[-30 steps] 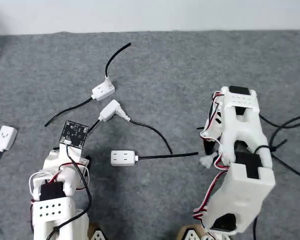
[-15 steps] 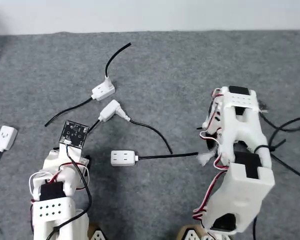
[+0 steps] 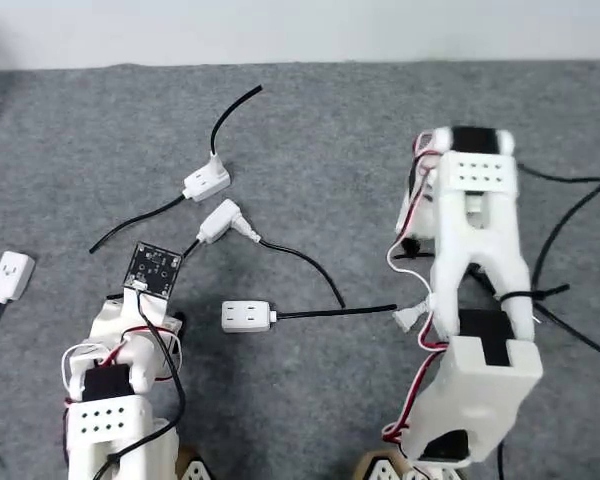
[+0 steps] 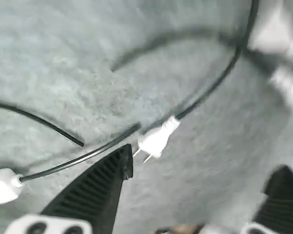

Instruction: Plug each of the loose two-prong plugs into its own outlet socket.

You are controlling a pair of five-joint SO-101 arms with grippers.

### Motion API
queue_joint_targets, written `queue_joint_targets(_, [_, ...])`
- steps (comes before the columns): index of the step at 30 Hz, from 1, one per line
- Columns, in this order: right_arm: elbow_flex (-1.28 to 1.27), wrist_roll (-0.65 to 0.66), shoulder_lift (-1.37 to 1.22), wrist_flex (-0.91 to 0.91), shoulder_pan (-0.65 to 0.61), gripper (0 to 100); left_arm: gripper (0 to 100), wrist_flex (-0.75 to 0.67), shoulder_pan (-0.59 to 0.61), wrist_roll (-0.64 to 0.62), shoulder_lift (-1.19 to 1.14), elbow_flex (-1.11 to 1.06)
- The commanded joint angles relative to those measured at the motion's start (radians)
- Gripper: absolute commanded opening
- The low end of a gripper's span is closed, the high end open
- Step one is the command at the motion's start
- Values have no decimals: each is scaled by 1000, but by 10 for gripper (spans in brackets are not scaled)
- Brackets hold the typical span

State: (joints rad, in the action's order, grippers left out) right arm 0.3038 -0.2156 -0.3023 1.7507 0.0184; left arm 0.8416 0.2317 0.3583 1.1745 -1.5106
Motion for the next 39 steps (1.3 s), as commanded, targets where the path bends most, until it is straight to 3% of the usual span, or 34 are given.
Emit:
queue_joint_targets(1, [66,327,41,38,15,328,196,-25,-8,11,12,7])
queue_joint_targets(4, [51,606,25,45,1,325,196,-25,-9,11,12,7])
queue_joint_targets(13, [12,1042,68,48,-4,325,196,-25,-9,11,12,7])
queue_joint_targets(15, [-81,1267,104,48,-2,325,196,-25,-9,11,12,7])
queue_joint_targets(19, [-373,1843,189,44,62,325,196,-25,-9,11,12,7])
queue_joint_targets(22, [-537,2061,245,19,82,325,196,-25,-9,11,12,5])
queue_joint_targets(32, [-755,2291,268,-214,84,318,196,-20,-9,52,12,5])
queue_joint_targets(39, [-749,2343,280,-265,74,187,196,-20,-9,54,12,5])
